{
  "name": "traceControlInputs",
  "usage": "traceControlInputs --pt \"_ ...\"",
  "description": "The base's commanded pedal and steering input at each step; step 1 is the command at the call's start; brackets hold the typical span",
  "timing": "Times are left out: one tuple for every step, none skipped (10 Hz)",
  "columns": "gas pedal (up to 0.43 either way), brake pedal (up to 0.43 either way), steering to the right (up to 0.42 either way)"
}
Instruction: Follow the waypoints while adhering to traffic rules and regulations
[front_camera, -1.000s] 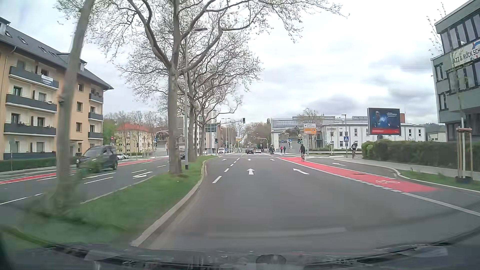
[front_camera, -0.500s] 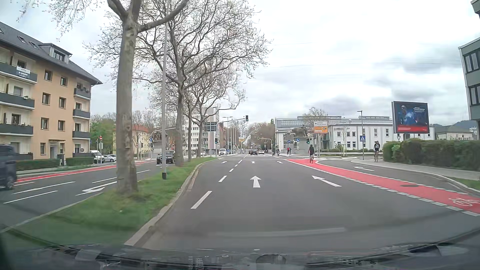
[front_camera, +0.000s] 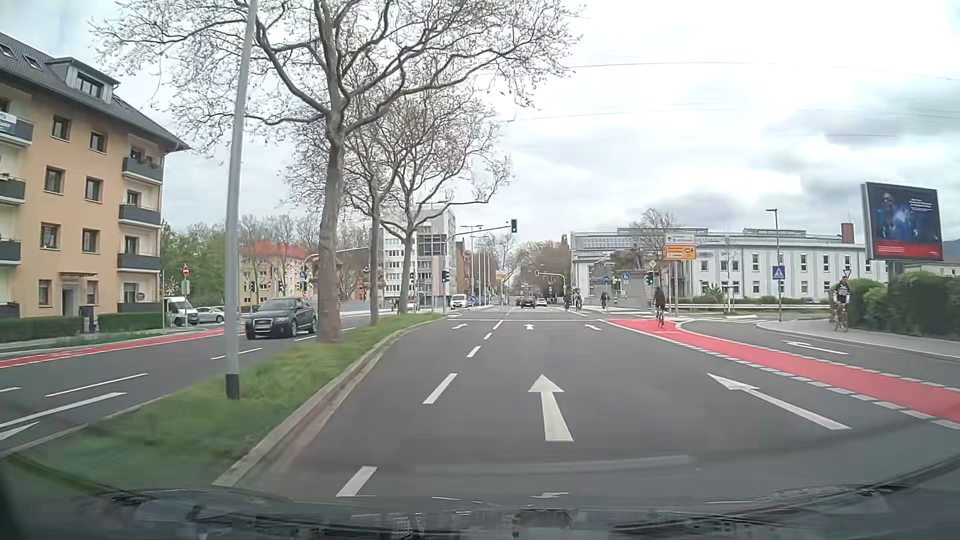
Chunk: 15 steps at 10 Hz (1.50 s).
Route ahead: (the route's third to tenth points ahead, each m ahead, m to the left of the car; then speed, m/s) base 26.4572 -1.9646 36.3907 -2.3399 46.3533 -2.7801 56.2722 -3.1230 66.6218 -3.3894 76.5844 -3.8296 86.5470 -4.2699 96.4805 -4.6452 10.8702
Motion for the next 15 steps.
traceControlInputs --pt "0.067 0.0 -0.032" --pt "0.067 0.0 -0.032" --pt "0.067 0.0 -0.032" --pt "0.067 0.0 -0.031" --pt "0.067 0.0 -0.03" --pt "0.067 0.0 -0.028" --pt "0.067 0.0 -0.026" --pt "0.067 0.0 -0.023" --pt "0.067 0.0 -0.018" --pt "0.067 0.0 -0.011" --pt "0.067 0.0 -0.005" --pt "0.067 0.0 -0.002" --pt "0.067 0.0 0.001" --pt "0.067 0.0 0.005" --pt "0.059 0.0 0.01"
